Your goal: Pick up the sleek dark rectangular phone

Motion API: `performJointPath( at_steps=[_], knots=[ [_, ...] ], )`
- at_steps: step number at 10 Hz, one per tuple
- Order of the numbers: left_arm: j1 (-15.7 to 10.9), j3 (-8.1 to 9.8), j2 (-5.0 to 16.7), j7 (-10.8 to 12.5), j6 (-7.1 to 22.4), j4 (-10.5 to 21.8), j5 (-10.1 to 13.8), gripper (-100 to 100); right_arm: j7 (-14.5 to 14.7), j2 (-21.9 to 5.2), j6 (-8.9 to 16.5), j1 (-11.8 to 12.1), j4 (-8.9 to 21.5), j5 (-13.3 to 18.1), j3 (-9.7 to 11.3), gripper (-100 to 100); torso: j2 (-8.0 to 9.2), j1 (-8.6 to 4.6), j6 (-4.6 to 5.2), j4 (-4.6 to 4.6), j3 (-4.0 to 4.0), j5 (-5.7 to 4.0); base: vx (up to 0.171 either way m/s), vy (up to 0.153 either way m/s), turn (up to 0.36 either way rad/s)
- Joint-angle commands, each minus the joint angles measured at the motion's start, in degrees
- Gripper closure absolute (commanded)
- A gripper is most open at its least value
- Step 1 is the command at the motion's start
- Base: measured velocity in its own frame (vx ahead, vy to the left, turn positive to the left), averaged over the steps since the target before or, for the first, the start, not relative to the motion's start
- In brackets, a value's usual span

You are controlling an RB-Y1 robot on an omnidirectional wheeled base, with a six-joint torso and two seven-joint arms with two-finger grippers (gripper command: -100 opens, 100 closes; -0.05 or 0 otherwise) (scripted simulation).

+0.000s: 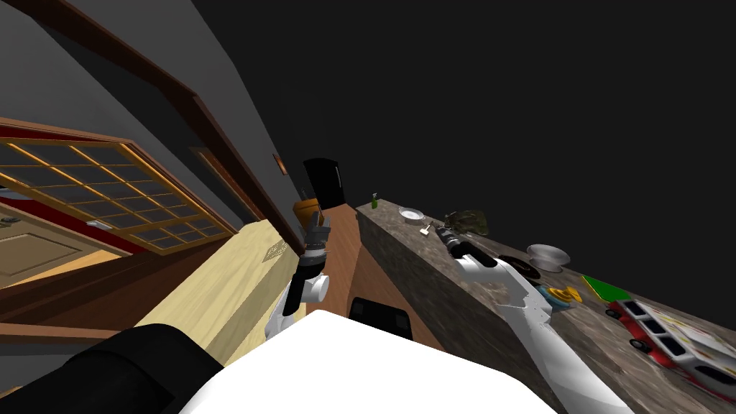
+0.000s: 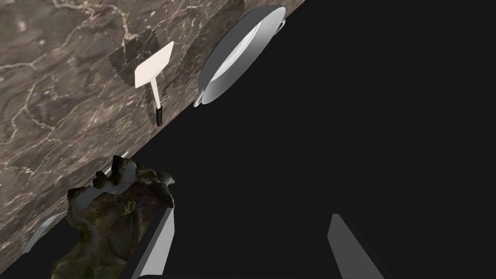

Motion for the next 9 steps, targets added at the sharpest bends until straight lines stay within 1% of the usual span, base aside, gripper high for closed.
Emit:
performJointPath(
  at_steps=[1, 2, 3, 4, 5, 6, 7, 8, 9],
  knots=[
    [0.00, 0.00, 0.00, 0.00, 0.00, 0.00, 0.00, 0, 0.96, -0.78, 2.86, -0.84, 1.02, -0.67, 0.02, -100, 0.00, 0.00, 0.00, 0.00, 0.00, 0.00, -0.005, -0.010, 0.056],
    [0.00, 0.00, 0.00, 0.00, 0.00, 0.00, 0.00, 0, 0.96, -0.78, 3.66, -0.84, 1.02, -0.67, 0.02, -100, 0.00, -0.02, 0.02, 0.00, 0.00, -0.01, -0.001, -0.006, -0.008],
    [0.01, 0.00, 0.00, 0.00, 0.00, 0.00, 0.00, 0, 2.66, -2.09, 5.55, -2.84, 3.18, -1.83, 0.18, -100, 0.01, 0.00, 0.03, 0.00, 0.00, -0.01, -0.005, -0.010, 0.105],
    [0.00, 0.00, 0.00, 0.00, 0.00, 0.00, 0.00, 0, 2.66, -2.09, 7.06, -2.84, 3.18, -1.83, 0.18, -100, 0.00, -0.02, -0.01, 0.00, 0.00, 0.00, -0.007, -0.016, 0.069],
    [0.00, 0.00, 0.00, 0.00, 0.00, 0.00, 0.00, 0, 4.36, -3.39, 8.70, -4.80, 5.39, -3.08, 0.39, -100, 0.01, -0.03, 0.02, 0.00, 0.00, -0.01, -0.008, -0.022, 0.103],
    [0.00, 0.00, 0.00, 0.00, 0.00, 0.00, 0.00, 0, 4.36, -3.39, 10.36, -4.80, 5.39, -3.08, 0.39, -100, 0.01, -0.06, 0.01, 0.00, 0.01, -0.01, -0.004, -0.022, 0.058],
    [0.01, 0.00, 0.00, 0.00, 0.00, 0.00, 0.00, 0, 4.36, -3.39, 10.97, -4.80, 5.39, -3.08, 0.39, -100, 0.00, -0.06, 0.03, 0.00, 0.00, -0.02, 0.000, -0.011, -0.006],
    [0.01, 0.00, 0.00, 0.00, 0.00, 0.00, 0.00, 0, 6.08, -4.68, 13.04, -6.71, 7.65, -4.42, 0.66, -100, 0.01, -0.03, 0.04, 0.00, 0.00, -0.02, -0.005, -0.022, 0.108],
    [0.00, 0.00, 0.00, 0.00, 0.00, 0.00, 0.00, 0, 6.08, -4.68, 14.40, -6.71, 7.65, -4.42, 0.66, -100, 0.00, -0.06, 0.00, 0.00, 0.00, -0.01, -0.007, -0.026, 0.064]
  ],
)
